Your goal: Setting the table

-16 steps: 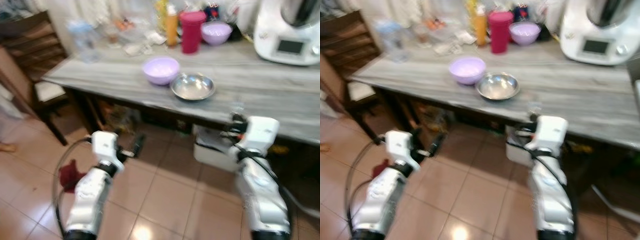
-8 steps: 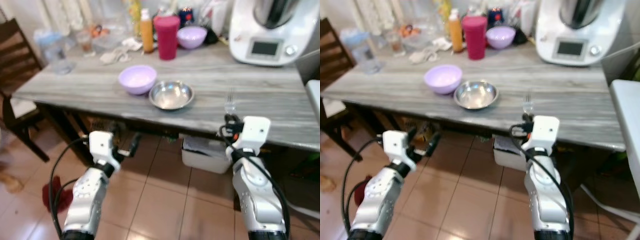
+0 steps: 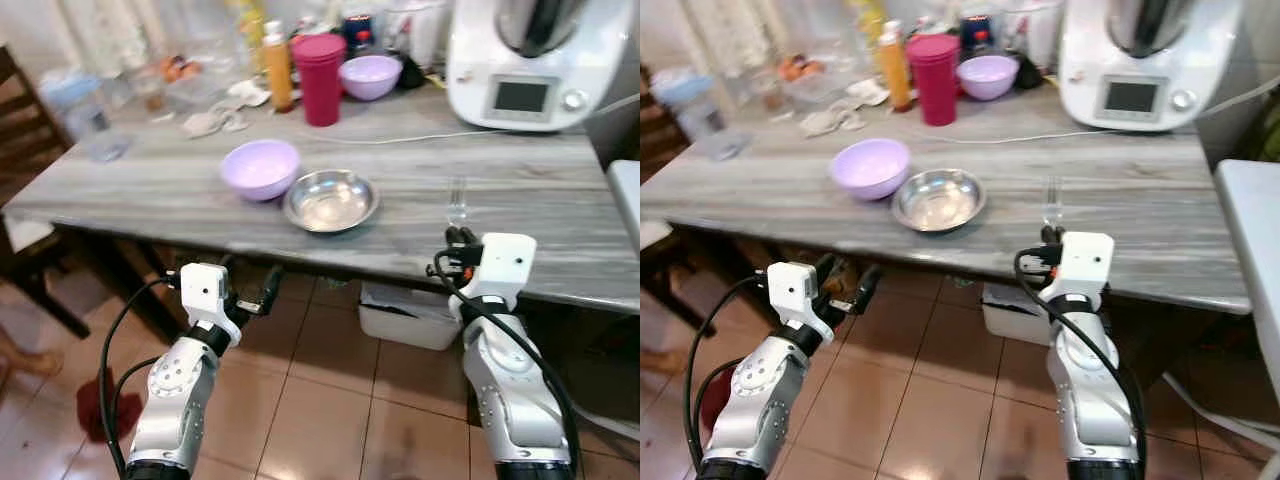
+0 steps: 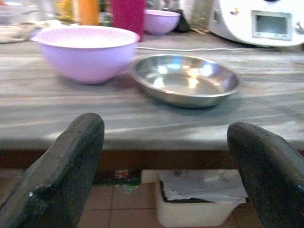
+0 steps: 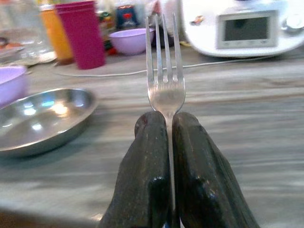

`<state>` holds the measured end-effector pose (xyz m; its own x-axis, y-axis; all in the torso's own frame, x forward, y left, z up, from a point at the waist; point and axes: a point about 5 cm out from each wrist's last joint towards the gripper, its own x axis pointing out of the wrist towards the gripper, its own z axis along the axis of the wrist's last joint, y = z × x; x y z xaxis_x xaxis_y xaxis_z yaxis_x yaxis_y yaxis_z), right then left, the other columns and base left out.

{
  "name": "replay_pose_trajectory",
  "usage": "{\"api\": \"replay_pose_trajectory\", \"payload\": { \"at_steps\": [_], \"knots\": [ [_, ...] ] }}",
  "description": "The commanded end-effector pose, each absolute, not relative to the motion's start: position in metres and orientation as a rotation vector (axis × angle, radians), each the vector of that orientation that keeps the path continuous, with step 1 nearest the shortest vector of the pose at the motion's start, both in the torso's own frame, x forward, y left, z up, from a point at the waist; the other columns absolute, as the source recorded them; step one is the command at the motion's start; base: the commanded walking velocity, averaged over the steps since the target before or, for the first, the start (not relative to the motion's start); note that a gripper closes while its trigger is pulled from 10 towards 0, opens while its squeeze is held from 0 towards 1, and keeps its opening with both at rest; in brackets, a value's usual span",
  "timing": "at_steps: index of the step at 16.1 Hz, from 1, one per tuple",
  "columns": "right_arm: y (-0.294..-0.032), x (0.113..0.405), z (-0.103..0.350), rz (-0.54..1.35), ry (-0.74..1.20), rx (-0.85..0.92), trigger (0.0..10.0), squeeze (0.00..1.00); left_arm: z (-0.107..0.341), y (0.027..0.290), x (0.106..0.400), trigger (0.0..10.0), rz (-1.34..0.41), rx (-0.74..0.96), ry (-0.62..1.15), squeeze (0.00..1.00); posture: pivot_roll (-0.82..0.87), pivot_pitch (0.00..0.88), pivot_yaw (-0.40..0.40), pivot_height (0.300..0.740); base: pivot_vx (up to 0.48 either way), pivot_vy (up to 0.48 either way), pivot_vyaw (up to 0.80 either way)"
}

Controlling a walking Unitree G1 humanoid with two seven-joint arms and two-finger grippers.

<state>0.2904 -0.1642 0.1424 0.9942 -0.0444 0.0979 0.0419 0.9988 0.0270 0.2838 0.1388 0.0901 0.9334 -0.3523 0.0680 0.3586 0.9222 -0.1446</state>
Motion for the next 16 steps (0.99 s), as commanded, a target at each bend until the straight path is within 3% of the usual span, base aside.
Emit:
{"api": "replay_pose_trajectory", "payload": {
  "at_steps": [1,11,16],
  "knots": [
    [-0.1683,0.2907,0.1457,-0.056,-0.113,0.021,10.0,0.0,0.0921,0.1342,0.2838,10.0,-0.386,-0.157,-0.045,0.0,-0.24,0.087,0.085,0.74,0.412,0.0,0.0],
    [-0.1676,0.2914,0.1444,-0.058,-0.111,0.018,10.0,0.0,0.0906,0.1357,0.2821,10.0,-0.394,-0.153,-0.039,0.0,-0.24,0.088,0.084,0.74,0.411,0.0,0.0],
    [-0.1687,0.2894,0.1427,-0.069,-0.108,0.014,10.0,0.0,0.0927,0.1375,0.2773,10.0,-0.407,-0.152,-0.061,0.0,-0.24,0.095,0.088,0.74,0.0,0.0,0.0]
  ]
}}
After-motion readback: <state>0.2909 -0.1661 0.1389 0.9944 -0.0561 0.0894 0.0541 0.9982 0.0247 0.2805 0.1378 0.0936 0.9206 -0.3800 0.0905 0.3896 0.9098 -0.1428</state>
